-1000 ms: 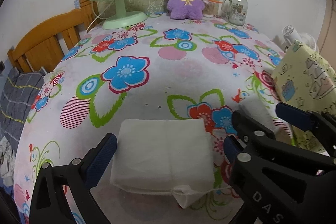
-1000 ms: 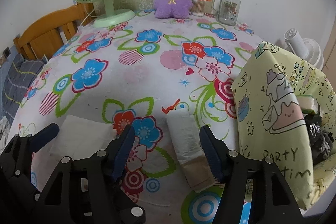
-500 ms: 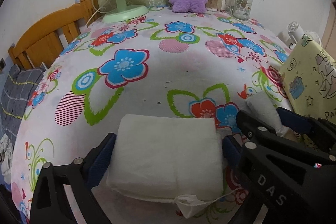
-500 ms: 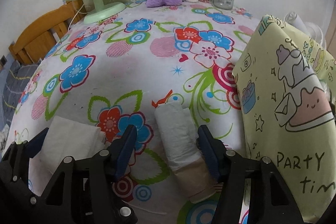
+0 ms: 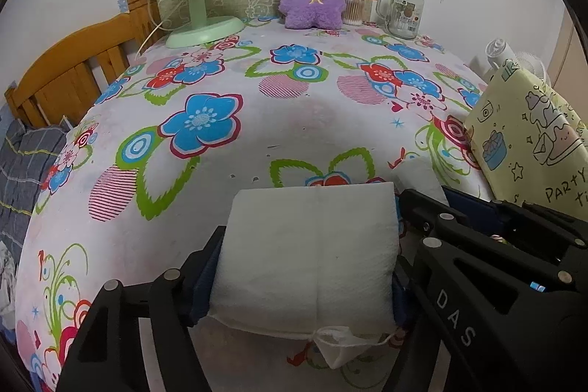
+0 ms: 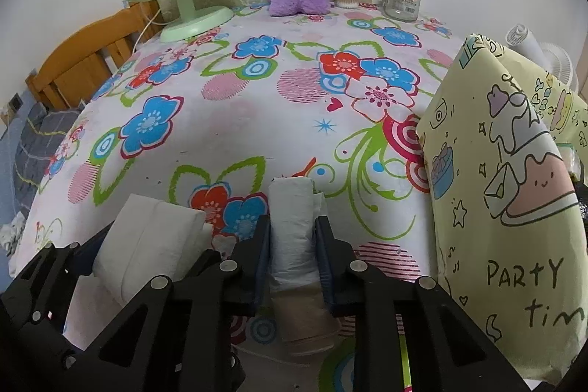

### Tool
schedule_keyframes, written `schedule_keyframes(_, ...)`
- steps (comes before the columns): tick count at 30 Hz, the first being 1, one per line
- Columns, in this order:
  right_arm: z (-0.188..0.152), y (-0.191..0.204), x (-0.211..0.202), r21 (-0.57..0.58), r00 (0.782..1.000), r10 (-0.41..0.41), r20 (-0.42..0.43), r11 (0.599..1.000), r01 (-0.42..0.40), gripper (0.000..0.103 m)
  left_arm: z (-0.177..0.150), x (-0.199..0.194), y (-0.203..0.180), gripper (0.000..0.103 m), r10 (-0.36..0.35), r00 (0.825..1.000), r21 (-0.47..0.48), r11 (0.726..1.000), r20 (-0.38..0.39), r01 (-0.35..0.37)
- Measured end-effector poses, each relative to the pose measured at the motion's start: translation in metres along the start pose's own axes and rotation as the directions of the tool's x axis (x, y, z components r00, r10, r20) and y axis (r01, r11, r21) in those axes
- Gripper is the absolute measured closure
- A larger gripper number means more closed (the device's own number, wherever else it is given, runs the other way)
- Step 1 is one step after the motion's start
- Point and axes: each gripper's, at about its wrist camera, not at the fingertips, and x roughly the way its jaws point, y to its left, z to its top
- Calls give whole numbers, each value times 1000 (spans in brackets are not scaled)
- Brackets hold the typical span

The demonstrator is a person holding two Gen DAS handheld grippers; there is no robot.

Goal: Organize soft objects
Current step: 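Grasp the white folded towel with the left tool while the right tool grasps the white roll, then lift the white towel and white roll and carry both over the box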

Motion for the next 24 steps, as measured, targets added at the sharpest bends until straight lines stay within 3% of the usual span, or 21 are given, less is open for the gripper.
schedule_keyframes(7, 0, 6, -10, -8, 1000, -1, 12, 1000, 1, 77, -2, -10, 4, 36, -12, 1000, -16, 1000, 12, 12)
schedule_keyframes(24, 1, 13, -61, -24, 993, 2, 117, 1000, 1, 77, 0, -57, 4, 37, -9, 993, -17, 1000, 116, 11)
